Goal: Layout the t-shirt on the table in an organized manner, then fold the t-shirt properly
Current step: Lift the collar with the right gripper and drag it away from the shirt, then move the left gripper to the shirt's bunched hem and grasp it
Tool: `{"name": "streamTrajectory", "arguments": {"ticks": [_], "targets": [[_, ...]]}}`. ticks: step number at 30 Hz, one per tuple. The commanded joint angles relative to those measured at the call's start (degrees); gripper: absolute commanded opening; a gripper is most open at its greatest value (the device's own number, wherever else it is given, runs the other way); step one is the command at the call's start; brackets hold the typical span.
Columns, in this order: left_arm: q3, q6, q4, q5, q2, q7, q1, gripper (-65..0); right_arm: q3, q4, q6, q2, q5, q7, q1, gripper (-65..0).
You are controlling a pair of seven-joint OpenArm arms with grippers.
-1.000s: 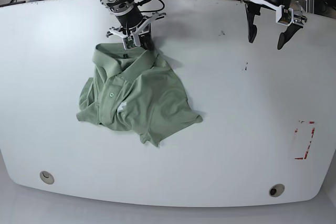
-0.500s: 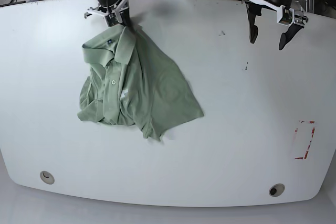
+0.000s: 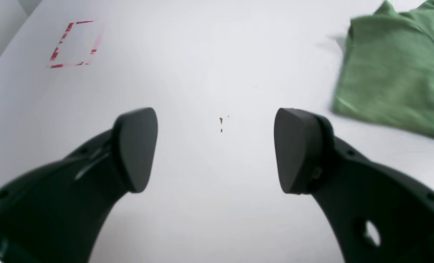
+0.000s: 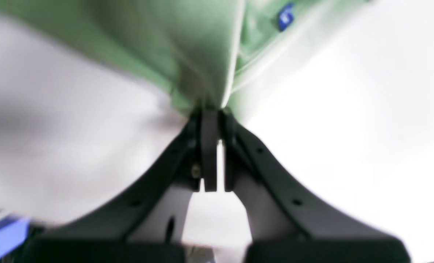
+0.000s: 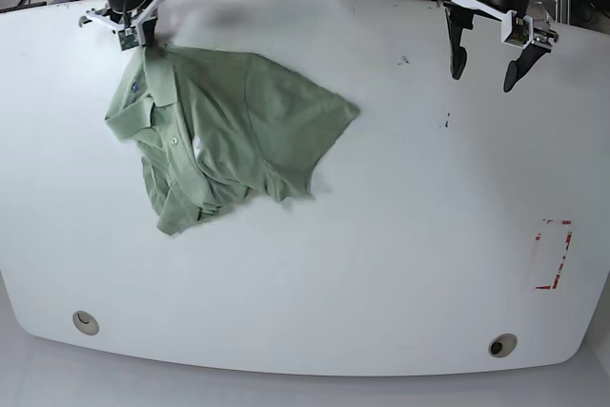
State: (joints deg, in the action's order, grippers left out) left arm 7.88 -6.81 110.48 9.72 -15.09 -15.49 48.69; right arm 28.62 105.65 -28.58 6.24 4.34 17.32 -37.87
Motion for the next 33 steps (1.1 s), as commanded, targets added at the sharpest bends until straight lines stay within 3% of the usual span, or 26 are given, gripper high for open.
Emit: {"name": "streamTrajectory", "arguments": {"ticks": [1, 7, 14, 19, 33], "targets": [[-0.8, 0.2, 0.8, 0.1, -0.2, -1.6, -0.4, -19.7, 3.0, 1.4, -3.3, -0.4, -0.4, -1.2, 1.7, -64.8], [-2.4, 0.2, 0.8, -3.7, -0.2, -1.6, -0.9, -19.7, 8.6, 4.4, -11.4, -0.4, -0.7, 2.7, 6.7, -65.0], [-6.1, 0.2, 0.7, -6.9, -0.2, -1.6, -1.7, -19.7, 11.9, 5.9, -11.4, 0.0, -0.3, 6.9, 14.4, -65.0], [-8.2, 0.2, 0.7, -7.3, -0.2, -0.8, -4.2, -19.7, 13.7, 3.4, -11.4, 1.9, -0.1, 9.4, 20.3, -65.0], [-12.8, 0.2, 0.8, -6.9, -0.2, 12.1, -11.8, -19.7, 20.7, -9.7, -11.4, 10.7, -0.1, 11.1, 28.5, -65.0]]}}
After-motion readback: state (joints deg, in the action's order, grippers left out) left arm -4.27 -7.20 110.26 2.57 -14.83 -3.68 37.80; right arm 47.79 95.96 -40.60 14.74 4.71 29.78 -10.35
